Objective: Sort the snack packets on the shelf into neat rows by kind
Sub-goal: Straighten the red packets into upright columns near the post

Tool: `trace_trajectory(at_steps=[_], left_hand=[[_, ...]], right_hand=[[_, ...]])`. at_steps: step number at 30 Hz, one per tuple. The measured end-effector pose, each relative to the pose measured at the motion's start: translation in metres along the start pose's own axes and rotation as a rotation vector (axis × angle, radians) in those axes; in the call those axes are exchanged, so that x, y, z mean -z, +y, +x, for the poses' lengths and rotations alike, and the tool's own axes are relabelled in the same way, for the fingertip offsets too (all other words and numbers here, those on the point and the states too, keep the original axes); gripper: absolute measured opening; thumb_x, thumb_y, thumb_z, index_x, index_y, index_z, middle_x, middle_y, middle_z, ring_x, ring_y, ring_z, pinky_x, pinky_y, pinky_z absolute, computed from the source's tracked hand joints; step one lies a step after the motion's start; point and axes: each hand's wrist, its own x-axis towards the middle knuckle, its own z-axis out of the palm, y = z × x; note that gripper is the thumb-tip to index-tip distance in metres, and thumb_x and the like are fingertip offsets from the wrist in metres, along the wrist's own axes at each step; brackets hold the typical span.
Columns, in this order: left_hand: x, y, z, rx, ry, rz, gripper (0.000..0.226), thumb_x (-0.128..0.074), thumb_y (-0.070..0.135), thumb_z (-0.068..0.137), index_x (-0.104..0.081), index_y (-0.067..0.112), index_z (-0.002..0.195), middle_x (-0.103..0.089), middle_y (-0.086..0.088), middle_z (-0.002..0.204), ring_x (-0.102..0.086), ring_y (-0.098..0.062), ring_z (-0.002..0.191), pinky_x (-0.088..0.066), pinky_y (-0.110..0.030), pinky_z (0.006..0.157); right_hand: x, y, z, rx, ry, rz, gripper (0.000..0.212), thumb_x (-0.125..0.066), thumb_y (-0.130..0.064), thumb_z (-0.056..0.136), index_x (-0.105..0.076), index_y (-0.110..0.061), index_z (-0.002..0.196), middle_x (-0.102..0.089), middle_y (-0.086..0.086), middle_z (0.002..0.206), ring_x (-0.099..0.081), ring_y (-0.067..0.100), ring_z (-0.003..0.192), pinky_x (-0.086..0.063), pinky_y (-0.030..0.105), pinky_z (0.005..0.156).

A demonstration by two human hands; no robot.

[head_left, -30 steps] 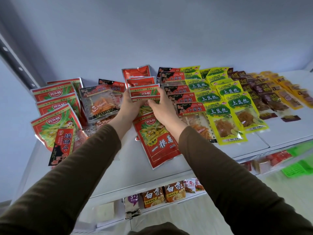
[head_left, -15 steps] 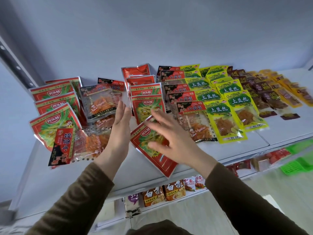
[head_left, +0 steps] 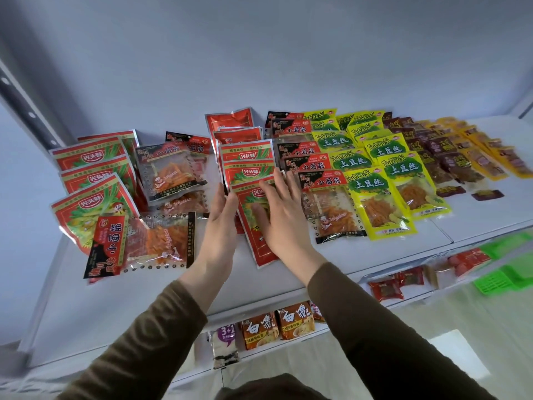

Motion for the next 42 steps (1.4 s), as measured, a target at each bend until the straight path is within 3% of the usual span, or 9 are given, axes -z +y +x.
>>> trace_trajectory(at_steps=[3,12,17,22,24,28,31,35,42], left_hand=[[-0.006,-0.003,-0.008,-0.012,-0.049,-0.024,0.042,-0.037,0.019,0.112,-0.04,0.027,0.153,-0.063,0.004,0.139,-0.062,-0.005,0.123,-0.052,-0.015,0.091],[0.001,0.003,-0.009,0.065,-0.071,-0.006,0.046,-0.038,0.008,0.11,-0.041,0.025,0.152,-0.064,-0.002,0.139,-0.062,-0.013,0.125,-0.053,-0.023,0.095],[-0.005,0.009,-0.01,0.083,-0.099,0.068,0.052,-0.04,0.008,0.11,-0.038,0.033,0.154,-0.061,0.006,0.142,-0.055,-0.011,0.133,-0.043,-0.039,0.114],[0.006,0.018,-0.011,0.072,-0.092,0.179,0.051,-0.048,0.017,0.108,-0.043,0.065,0.125,-0.063,0.041,0.119,-0.057,0.016,0.115,-0.047,-0.005,0.086],[0.015,0.029,-0.015,0.038,-0.069,0.322,0.055,-0.053,0.03,0.106,-0.036,0.081,0.116,-0.041,0.056,0.133,-0.035,0.017,0.136,-0.034,-0.006,0.106],[0.058,0.035,-0.017,-0.128,0.048,0.604,0.063,-0.051,0.047,0.103,-0.025,0.037,0.16,-0.02,0.01,0.17,-0.019,-0.015,0.156,-0.024,-0.051,0.126],[0.095,0.043,-0.023,-0.246,0.171,0.857,0.06,-0.043,0.052,0.104,-0.031,0.029,0.158,-0.027,0.003,0.167,-0.019,-0.019,0.156,-0.023,-0.05,0.125],[0.149,0.045,-0.03,-0.189,0.396,1.2,0.069,-0.063,0.044,0.095,-0.038,0.016,0.153,-0.041,-0.013,0.153,-0.035,-0.037,0.137,-0.032,-0.052,0.114],[0.185,0.038,-0.033,-0.081,0.397,1.123,0.075,-0.072,0.021,0.092,-0.032,0.019,0.155,-0.039,-0.018,0.148,-0.042,-0.039,0.132,-0.036,-0.05,0.111]], right_hand=[[-0.004,-0.007,0.004,-0.03,0.004,0.019,0.048,-0.045,-0.039,0.106,-0.046,-0.015,0.147,-0.021,0.011,0.166,-0.003,0.035,0.155,-0.013,0.049,0.123],[0.012,0.009,-0.03,0.156,-0.094,-0.129,0.068,-0.037,-0.059,0.098,-0.034,-0.023,0.156,-0.014,0.001,0.169,0.001,0.024,0.156,-0.014,0.048,0.125],[0.013,0.003,-0.031,0.105,-0.139,-0.081,0.074,-0.037,-0.062,0.096,-0.034,-0.02,0.157,-0.021,0.004,0.167,-0.007,0.029,0.156,-0.026,0.051,0.122],[0.024,-0.005,-0.029,0.132,-0.131,-0.129,0.08,-0.025,-0.07,0.095,-0.034,-0.021,0.157,-0.02,0.005,0.167,-0.006,0.028,0.156,-0.02,0.056,0.123],[0.027,-0.017,-0.025,0.157,-0.091,-0.089,0.077,-0.024,-0.068,0.096,-0.037,-0.019,0.155,-0.022,0.004,0.167,-0.01,0.026,0.156,-0.019,0.053,0.124],[0.021,-0.058,-0.013,0.153,-0.059,0.132,0.058,-0.043,-0.049,0.101,-0.043,-0.019,0.151,-0.031,0.001,0.163,-0.017,0.019,0.154,-0.012,0.031,0.122],[0.01,-0.084,-0.002,0.117,-0.102,0.275,0.047,-0.054,-0.028,0.104,-0.044,-0.02,0.15,-0.034,0.001,0.161,-0.021,0.016,0.151,-0.017,0.032,0.124],[-0.008,-0.11,0.013,0.105,-0.297,0.29,0.056,-0.057,-0.036,0.101,-0.038,-0.024,0.152,-0.035,-0.001,0.16,-0.025,0.017,0.149,-0.023,0.037,0.121],[-0.046,-0.119,0.02,0.226,-0.508,0.091,0.081,-0.065,-0.048,0.094,-0.024,-0.023,0.158,-0.027,0.001,0.164,-0.019,0.023,0.151,-0.026,0.044,0.12]])
